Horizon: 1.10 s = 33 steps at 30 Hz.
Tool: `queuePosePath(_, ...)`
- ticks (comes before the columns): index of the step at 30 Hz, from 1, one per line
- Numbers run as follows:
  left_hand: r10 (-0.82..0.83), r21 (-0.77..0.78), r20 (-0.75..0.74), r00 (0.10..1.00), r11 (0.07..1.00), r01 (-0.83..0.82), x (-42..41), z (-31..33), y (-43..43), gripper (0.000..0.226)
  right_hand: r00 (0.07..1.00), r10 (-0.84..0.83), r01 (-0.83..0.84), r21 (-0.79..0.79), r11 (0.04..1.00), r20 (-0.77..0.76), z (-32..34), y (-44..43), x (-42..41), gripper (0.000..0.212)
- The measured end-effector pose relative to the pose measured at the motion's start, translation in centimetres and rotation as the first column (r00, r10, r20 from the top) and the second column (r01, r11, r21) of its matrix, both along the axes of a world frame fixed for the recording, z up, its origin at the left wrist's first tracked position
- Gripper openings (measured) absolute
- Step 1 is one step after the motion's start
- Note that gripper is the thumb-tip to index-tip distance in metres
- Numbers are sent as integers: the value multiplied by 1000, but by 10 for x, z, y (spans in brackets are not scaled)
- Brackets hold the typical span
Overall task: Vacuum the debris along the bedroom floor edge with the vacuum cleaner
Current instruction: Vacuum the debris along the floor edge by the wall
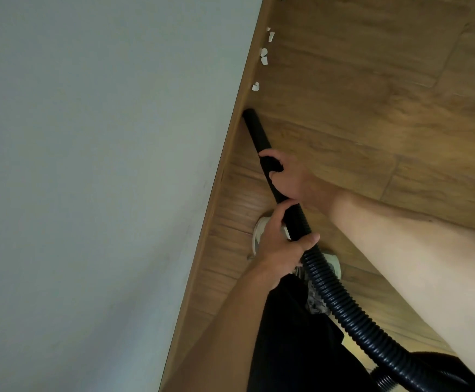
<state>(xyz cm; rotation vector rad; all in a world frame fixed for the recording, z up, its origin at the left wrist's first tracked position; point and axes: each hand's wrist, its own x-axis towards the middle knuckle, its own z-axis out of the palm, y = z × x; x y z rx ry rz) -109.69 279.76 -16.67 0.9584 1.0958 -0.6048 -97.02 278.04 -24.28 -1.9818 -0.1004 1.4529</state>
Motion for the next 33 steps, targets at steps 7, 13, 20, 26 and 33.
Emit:
queuePosePath(7,-34,14,40,999,999,34,18,2,4,61,999,-49,50,-15,999,22,5,2,16,56)
queuePosePath(13,7,-64,20,1000,998,-6,12,13,1,61,1000,-31,31,-35,999,3,8,-7,8,55)
queuePosePath(20,-22,-48,33,999,999,23,17,15,7,64,999,-30,29,-51,998,-28,12,0,19,56)
queuePosePath(26,54,-44,70,996,998,-51,46,13,23,60,998,-63,63,-29,998,-14,11,17,50,53)
queuePosePath(33,125,-72,83,989,990,-119,71,17,17,62,992,-62,61,-7,998,-111,17,19,74,52)
